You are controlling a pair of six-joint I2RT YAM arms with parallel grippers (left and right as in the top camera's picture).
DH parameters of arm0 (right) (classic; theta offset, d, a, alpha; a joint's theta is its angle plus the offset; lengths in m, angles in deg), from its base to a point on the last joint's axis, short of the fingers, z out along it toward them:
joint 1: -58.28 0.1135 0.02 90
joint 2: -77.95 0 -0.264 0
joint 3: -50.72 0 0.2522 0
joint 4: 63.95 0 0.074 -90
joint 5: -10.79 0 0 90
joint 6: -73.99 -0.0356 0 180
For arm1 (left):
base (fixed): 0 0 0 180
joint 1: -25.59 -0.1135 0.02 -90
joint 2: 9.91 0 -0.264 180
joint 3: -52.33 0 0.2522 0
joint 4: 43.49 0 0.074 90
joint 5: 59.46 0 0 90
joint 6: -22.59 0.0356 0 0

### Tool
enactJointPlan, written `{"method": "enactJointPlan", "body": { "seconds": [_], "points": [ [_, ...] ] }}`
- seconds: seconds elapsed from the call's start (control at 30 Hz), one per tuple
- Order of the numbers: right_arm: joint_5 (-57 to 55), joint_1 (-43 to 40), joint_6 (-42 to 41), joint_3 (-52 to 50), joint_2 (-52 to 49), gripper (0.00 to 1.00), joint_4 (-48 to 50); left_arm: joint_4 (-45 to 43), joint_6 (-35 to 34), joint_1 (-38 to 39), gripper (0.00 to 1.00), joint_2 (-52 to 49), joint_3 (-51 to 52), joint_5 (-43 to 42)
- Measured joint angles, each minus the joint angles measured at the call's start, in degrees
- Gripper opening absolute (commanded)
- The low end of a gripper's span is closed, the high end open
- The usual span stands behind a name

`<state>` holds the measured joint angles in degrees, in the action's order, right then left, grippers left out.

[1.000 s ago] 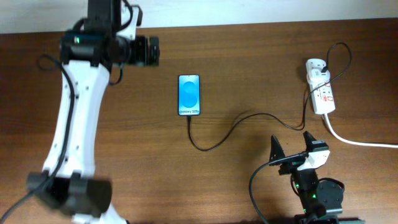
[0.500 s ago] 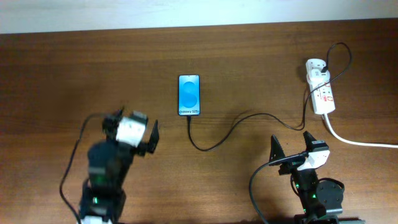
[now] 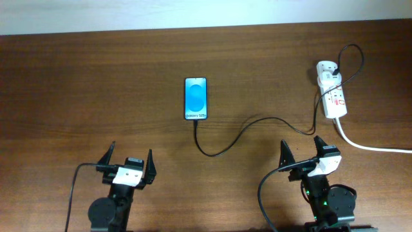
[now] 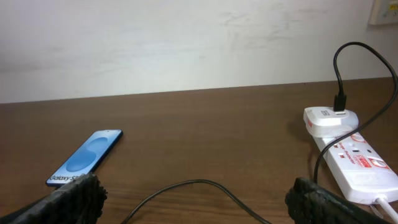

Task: Plug charger to phone and switch on socket

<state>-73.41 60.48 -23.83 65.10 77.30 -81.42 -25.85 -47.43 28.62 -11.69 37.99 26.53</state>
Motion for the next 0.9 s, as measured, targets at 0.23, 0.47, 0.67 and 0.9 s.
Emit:
{"method": "enactJointPlan", "body": {
  "seconds": [0.23,0.47,0.67,0.9],
  "points": [
    [0.0,0.0,-0.02,0.0,0.0,0.98,0.0,0.02,0.0,0.0,0.99,0.94,0.0,0.0],
    [0.0,0.0,0.0,0.0,0.0,0.98,0.0,0.02,0.0,0.0,0.99,0.94,0.0,0.0],
    [0.0,0.0,-0.04,0.0,0.0,0.98,0.0,0.02,0.0,0.0,0.99,0.94,0.0,0.0],
    [-0.02,0.0,0.0,0.0,0.0,0.98,0.0,0.02,0.0,0.0,0.99,0.94,0.0,0.0]
  ]
}}
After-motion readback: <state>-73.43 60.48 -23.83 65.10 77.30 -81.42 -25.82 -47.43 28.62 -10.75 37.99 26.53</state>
